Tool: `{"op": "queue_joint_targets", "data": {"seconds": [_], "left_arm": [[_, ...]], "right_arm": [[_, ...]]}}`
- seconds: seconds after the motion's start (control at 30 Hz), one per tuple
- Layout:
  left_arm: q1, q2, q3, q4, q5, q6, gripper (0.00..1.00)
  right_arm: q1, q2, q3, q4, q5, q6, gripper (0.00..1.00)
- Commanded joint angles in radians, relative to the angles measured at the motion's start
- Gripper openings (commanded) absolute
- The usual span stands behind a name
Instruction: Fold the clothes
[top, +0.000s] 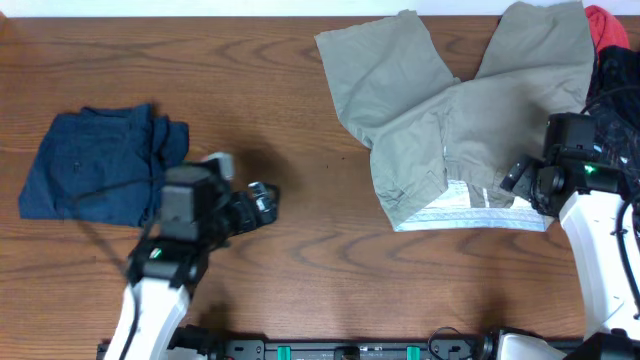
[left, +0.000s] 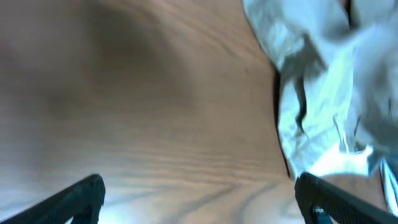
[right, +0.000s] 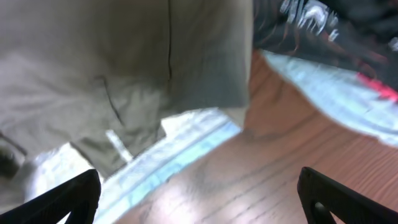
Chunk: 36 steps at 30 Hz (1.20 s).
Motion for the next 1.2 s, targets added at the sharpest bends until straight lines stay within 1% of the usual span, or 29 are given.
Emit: {"op": "queue_joint_targets", "data": {"seconds": [0.0, 0.17, 0.33, 0.47, 0.57, 0.63, 0.7, 0.8, 1.0, 1.07, 1.1, 1.17], "left_arm": [[-0.1, 0.136, -0.001, 0.071, 0.043, -0.006, 0.99], [-0.255, 0.349, -0.001, 0.255, 0.042, -0.021, 0.98], [-0.384, 0.528, -0.001, 0.474, 0.043, -0.107, 0.98], [-0.467, 0.636, -0.001, 0.637, 0.042, -0.156, 0.98], [-0.51, 0.702, 0.016, 0.694, 0.035, -0.174, 0.98], [-0.528, 0.743, 0.042, 0.694, 0.035, -0.174, 0.98], [-0.537, 0.775, 0.069, 0.688, 0.035, -0.2, 0.98], [-0.541, 0.82, 0.116, 0.689, 0.04, -0.304, 0.98], [-0.552, 0.864, 0.148, 0.721, 0.066, -0.656, 0.98], [-0.562, 0.868, 0.148, 0.755, 0.066, -0.73, 0.98], [-0.569, 0.869, 0.148, 0.772, 0.065, -0.762, 1.0], [-0.582, 0.869, 0.148, 0.803, 0.061, -0.814, 0.9]], "right_arm": [[-0.008, 0.005, -0.004, -0.023, -0.089, -0.004, 0.99], [-0.008, 0.005, -0.004, -0.06, -0.119, -0.004, 0.99], [-0.008, 0.005, -0.004, -0.085, -0.124, -0.004, 0.99], [-0.008, 0.005, -0.004, -0.086, -0.135, -0.005, 0.99], [-0.008, 0.005, -0.004, -0.087, -0.147, -0.011, 0.99], [-0.008, 0.005, -0.004, -0.087, -0.153, -0.012, 0.99], [-0.008, 0.005, -0.004, -0.086, -0.169, -0.018, 0.99], [-0.008, 0.005, -0.004, -0.087, -0.171, -0.019, 0.99], [-0.008, 0.005, -0.004, -0.098, -0.171, -0.019, 0.99], [-0.008, 0.005, -0.004, -0.098, -0.171, -0.019, 0.99], [-0.008, 0.005, -0.004, -0.099, -0.171, -0.019, 0.99], [-0.008, 0.005, -0.004, -0.103, -0.171, -0.019, 0.99]]}}
